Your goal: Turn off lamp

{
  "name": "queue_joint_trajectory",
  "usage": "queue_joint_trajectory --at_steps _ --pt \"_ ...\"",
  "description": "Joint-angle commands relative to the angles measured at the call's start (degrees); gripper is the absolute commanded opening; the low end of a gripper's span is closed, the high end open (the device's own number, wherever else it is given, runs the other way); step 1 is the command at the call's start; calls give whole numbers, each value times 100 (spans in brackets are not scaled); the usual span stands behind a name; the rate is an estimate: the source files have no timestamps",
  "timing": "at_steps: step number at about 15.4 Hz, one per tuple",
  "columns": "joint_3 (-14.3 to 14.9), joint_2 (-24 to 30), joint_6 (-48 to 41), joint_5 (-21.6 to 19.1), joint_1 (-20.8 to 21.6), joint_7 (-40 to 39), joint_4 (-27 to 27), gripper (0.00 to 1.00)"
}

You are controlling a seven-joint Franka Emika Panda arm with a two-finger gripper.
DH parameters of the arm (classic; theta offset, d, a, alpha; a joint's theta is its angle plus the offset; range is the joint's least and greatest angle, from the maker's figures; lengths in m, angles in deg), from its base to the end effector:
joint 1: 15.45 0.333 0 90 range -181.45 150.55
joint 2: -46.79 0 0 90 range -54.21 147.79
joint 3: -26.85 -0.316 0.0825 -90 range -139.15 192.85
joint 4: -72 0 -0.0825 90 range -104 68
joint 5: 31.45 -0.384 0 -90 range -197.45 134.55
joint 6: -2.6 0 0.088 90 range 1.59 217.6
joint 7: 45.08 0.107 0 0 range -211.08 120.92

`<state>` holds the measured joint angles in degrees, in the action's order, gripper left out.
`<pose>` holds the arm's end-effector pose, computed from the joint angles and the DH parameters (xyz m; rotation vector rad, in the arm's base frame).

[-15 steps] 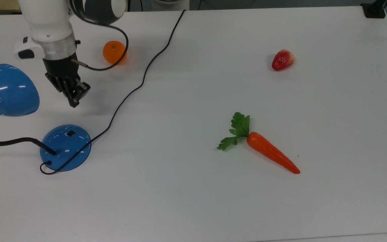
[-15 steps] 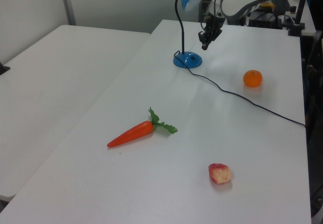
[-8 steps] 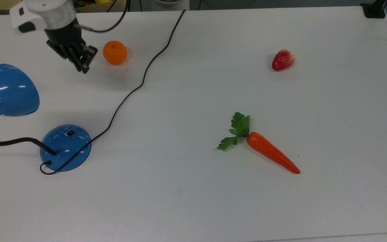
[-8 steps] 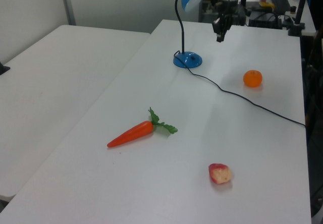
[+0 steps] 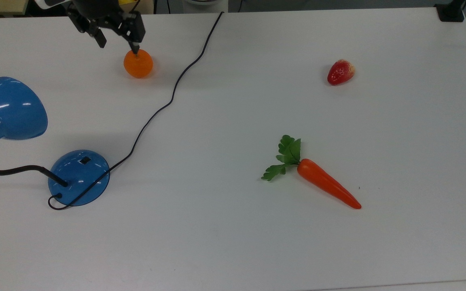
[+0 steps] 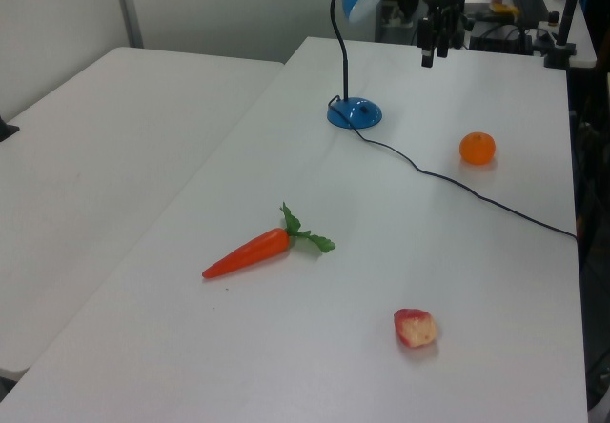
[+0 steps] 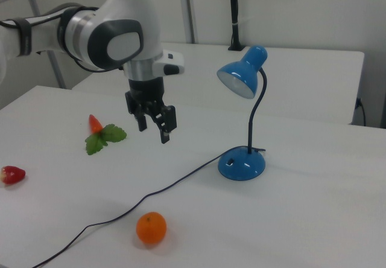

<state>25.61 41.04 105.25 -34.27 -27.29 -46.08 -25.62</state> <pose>0.5836 -0.1054 0.5226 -3.0781 0.2758 0.0115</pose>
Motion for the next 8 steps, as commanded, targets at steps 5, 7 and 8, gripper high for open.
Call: queue_joint_trajectory --at_steps 5,7,8 --pt "36 628 -553 -69 147 -278 -239 100" --pt "36 619 -545 -69 147 -304 -231 100" --pt "36 619 -536 -69 138 -313 -231 100"
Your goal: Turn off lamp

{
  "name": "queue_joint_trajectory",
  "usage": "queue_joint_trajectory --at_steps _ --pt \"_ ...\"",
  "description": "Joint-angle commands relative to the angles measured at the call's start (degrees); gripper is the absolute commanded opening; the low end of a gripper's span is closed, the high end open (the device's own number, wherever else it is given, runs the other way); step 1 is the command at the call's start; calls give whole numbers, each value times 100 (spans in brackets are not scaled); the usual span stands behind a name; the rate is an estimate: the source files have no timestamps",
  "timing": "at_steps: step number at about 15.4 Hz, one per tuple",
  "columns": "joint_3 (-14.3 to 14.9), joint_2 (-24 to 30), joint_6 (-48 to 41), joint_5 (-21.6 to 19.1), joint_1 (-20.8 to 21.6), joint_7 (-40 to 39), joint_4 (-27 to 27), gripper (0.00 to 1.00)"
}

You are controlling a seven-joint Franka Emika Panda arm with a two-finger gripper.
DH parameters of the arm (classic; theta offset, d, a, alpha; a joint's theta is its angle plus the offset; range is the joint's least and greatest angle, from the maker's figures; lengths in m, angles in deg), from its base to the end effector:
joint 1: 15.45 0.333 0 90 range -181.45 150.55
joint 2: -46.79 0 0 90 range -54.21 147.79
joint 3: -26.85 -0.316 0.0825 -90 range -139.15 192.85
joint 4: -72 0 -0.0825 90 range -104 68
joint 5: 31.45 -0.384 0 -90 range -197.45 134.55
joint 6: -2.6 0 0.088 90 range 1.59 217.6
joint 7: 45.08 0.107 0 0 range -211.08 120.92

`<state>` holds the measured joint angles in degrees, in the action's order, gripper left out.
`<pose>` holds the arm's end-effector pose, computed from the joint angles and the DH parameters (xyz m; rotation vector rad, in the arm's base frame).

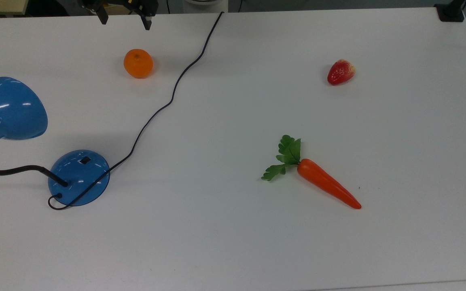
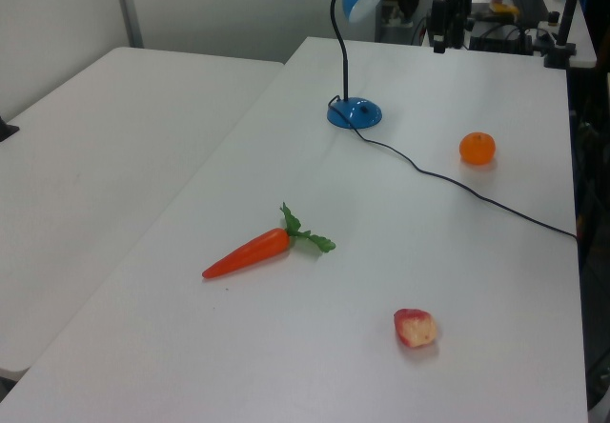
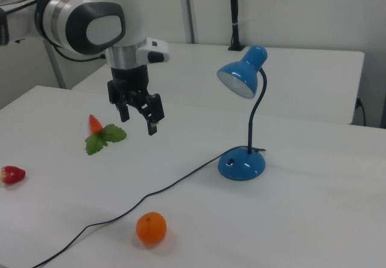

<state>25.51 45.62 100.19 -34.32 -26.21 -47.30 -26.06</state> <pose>0.5592 -0.0881 0.5577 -3.0819 0.2052 0.0361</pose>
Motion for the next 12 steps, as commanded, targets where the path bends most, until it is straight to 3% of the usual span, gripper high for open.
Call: queue_joint_trajectory --at_steps 1,12 --pt "55 161 -30 -64 21 -200 -187 100" --pt "81 170 -514 -55 -49 -692 -135 100"
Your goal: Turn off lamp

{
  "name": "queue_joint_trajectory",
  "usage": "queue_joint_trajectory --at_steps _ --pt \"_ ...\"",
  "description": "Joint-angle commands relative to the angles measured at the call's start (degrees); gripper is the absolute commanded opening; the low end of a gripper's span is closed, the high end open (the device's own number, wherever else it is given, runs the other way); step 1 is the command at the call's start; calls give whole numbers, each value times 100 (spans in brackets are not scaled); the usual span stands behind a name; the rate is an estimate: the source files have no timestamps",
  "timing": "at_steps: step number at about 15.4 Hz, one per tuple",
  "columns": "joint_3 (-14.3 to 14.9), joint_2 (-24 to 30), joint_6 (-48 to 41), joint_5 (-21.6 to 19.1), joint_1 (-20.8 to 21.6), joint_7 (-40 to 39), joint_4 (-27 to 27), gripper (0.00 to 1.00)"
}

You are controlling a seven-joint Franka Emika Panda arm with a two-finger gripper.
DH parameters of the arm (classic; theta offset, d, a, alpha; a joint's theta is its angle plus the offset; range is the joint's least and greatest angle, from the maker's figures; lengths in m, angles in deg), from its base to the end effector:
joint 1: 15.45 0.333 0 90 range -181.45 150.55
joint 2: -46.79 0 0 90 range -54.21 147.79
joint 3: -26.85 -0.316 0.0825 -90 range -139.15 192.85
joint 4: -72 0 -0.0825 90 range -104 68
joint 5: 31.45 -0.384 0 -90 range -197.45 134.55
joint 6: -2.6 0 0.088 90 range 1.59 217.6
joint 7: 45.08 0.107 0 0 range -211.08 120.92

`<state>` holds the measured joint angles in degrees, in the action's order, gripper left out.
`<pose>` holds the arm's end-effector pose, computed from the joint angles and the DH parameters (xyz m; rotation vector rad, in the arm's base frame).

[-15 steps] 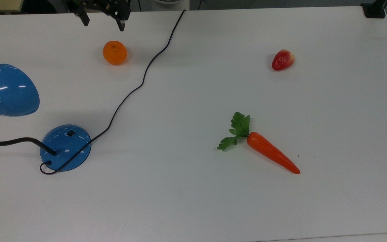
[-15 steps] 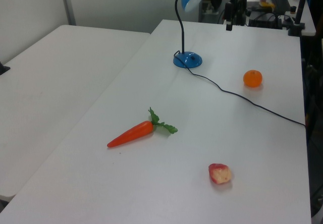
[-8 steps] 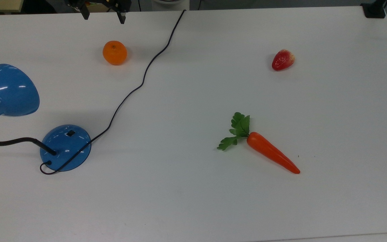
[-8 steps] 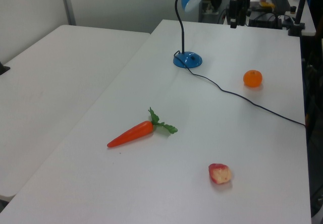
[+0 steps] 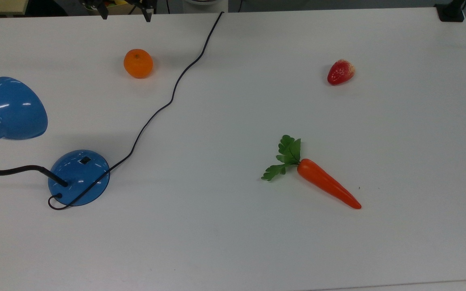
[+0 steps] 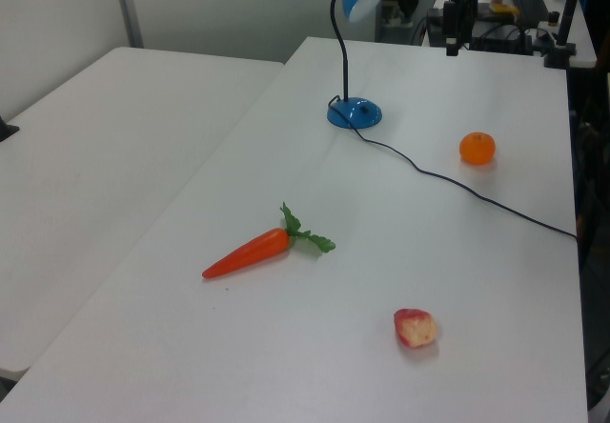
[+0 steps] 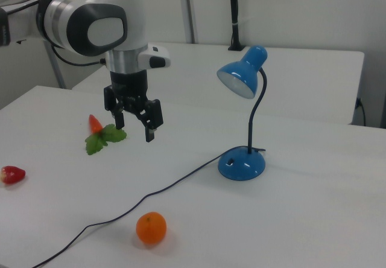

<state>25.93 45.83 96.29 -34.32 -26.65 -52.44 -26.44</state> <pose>0.5490 -0.0945 0.5512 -3.0725 0.0871 0.1397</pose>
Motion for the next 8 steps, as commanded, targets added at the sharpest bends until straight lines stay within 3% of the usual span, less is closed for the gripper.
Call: queue_joint_trajectory --at_steps 1,8 --pt "57 157 -123 -55 -5 -177 -96 100" --pt "66 148 -88 -55 -22 -169 -87 100"
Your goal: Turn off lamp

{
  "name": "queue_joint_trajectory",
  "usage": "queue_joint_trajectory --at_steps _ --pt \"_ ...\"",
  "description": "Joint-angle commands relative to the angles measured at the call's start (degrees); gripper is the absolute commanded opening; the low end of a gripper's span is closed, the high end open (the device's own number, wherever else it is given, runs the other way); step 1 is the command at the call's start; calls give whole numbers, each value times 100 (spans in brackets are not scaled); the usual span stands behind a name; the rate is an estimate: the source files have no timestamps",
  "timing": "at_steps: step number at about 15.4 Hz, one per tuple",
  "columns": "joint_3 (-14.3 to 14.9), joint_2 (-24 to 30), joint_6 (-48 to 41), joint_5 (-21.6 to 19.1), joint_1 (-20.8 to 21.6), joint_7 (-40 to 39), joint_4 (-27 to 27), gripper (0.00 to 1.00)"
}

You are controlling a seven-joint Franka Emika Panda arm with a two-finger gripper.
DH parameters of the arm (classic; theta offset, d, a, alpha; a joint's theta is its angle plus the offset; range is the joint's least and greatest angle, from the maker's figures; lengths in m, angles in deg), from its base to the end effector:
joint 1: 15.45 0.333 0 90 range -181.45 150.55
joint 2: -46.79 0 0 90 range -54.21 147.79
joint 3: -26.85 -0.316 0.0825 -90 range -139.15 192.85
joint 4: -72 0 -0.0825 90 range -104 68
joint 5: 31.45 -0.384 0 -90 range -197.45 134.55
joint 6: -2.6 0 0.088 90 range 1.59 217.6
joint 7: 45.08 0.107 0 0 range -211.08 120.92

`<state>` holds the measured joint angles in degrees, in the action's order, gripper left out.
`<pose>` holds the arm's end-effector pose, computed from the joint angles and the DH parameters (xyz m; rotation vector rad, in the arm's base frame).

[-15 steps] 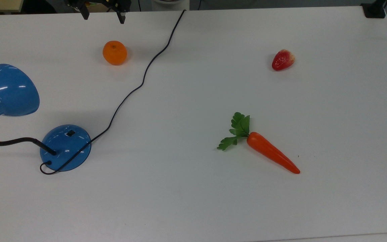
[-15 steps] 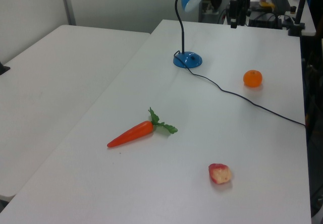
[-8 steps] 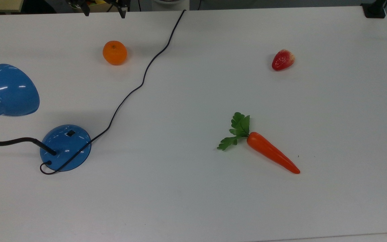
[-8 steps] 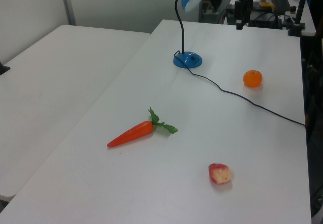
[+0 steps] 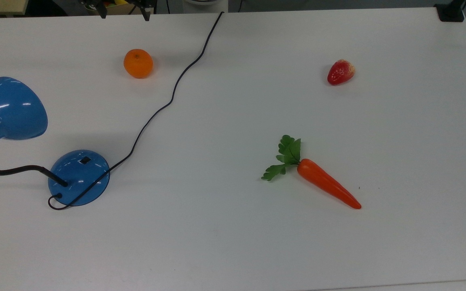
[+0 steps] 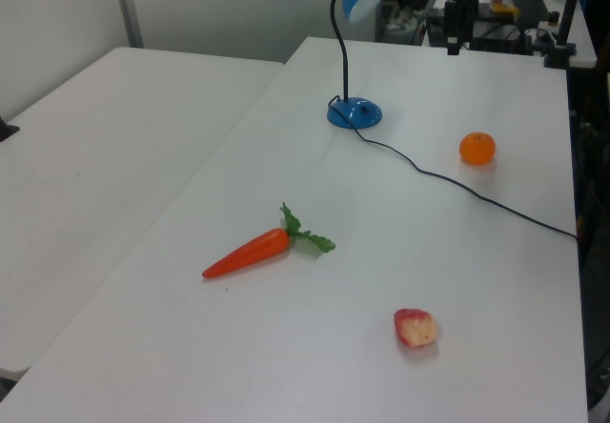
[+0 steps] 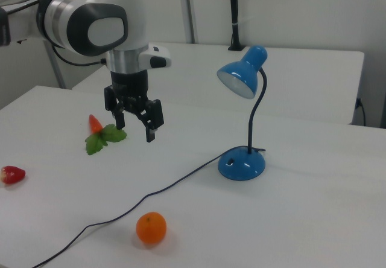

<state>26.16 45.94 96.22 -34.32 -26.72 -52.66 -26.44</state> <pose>0.5479 -0.0972 0.5521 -3.0723 0.0891 0.1382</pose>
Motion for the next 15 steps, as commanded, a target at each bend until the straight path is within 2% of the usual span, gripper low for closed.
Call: queue_joint_trajectory --at_steps 1,6,8,9,12,13,15 --pt "43 138 -72 -55 -16 -147 -88 100" --pt "43 138 -37 -55 -68 -147 -88 100" --pt "139 147 -28 -55 80 -130 -97 100" --pt "374 138 -28 -55 333 -112 -97 100" --pt "1629 138 -19 -55 1545 -103 -97 100" --pt "1799 138 -19 -64 1688 -103 -88 100" --pt "1801 129 -19 -73 1654 -130 -88 100"
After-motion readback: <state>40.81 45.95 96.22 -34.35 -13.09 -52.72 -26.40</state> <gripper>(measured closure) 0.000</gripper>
